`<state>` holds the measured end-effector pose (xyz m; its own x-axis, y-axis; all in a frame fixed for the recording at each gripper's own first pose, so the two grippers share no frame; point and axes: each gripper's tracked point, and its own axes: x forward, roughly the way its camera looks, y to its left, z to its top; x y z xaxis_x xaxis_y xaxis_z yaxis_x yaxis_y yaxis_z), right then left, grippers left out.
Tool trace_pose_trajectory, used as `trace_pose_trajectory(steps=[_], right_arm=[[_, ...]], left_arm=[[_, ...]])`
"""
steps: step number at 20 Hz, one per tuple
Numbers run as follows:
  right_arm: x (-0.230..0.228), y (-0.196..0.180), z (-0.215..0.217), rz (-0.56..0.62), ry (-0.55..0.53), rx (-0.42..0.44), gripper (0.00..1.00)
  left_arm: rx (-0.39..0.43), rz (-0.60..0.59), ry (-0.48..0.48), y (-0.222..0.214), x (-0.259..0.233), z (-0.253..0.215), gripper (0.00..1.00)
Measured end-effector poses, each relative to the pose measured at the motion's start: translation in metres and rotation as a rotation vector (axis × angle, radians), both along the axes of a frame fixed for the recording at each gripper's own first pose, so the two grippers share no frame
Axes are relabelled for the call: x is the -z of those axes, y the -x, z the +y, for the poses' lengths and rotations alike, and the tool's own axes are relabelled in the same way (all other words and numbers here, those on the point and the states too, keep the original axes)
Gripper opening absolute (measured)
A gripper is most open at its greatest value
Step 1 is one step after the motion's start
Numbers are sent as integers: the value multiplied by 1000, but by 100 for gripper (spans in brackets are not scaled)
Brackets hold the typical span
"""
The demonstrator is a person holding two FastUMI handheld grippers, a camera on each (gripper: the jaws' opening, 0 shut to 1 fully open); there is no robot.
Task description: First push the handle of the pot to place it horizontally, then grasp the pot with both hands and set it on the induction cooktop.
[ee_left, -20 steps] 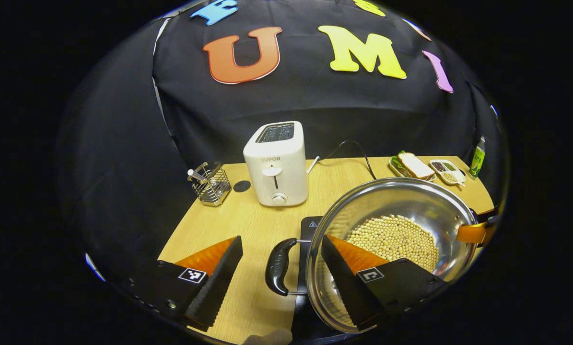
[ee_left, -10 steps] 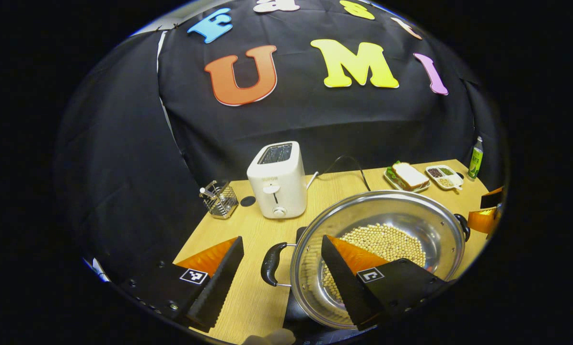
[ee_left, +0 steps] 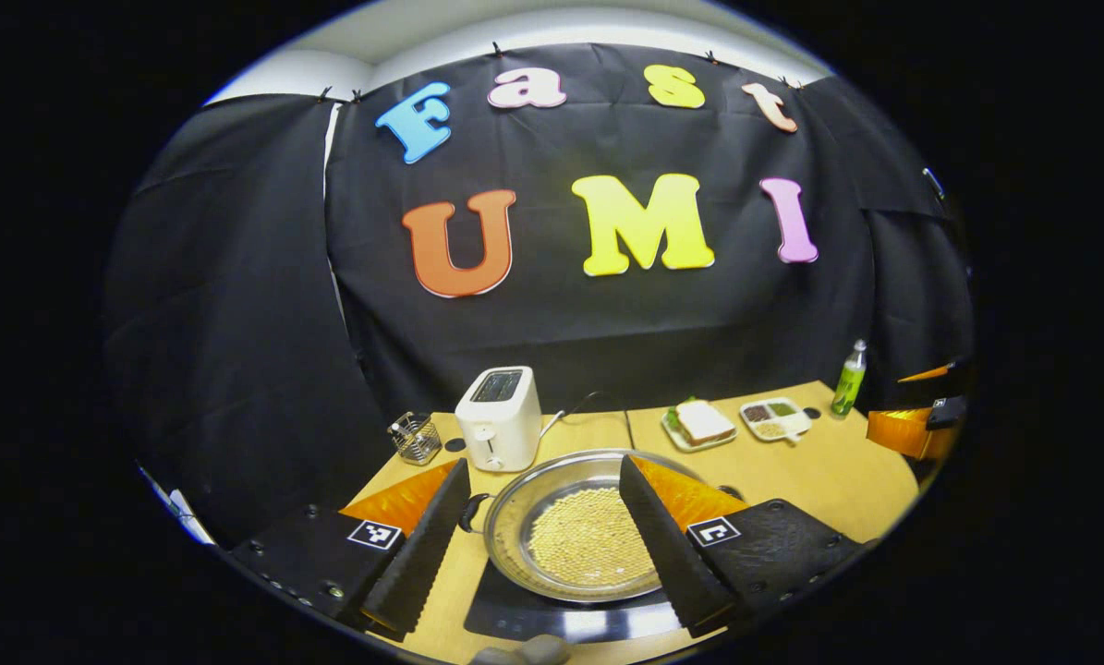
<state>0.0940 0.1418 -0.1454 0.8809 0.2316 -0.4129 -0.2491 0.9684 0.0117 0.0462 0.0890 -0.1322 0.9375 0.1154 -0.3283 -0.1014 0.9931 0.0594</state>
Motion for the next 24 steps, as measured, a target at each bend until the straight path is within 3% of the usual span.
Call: trace_pose_trajectory(steps=[5, 10, 14, 24], right_arm=[[-85, 41, -76, -166, -42, 32, 96], [-154, 79, -152, -348, -62, 104, 97], [-166, 97, -190, -404, -46, 150, 96], [-177, 111, -229, -431, -104, 210, 97]], left_arm=[[34, -168, -13, 34, -102, -79, 96], [85, -277, 38, 66, -165, -148, 96], [74, -340, 55, 76, -189, -160, 96], [63, -333, 66, 79, -188, -170, 96]])
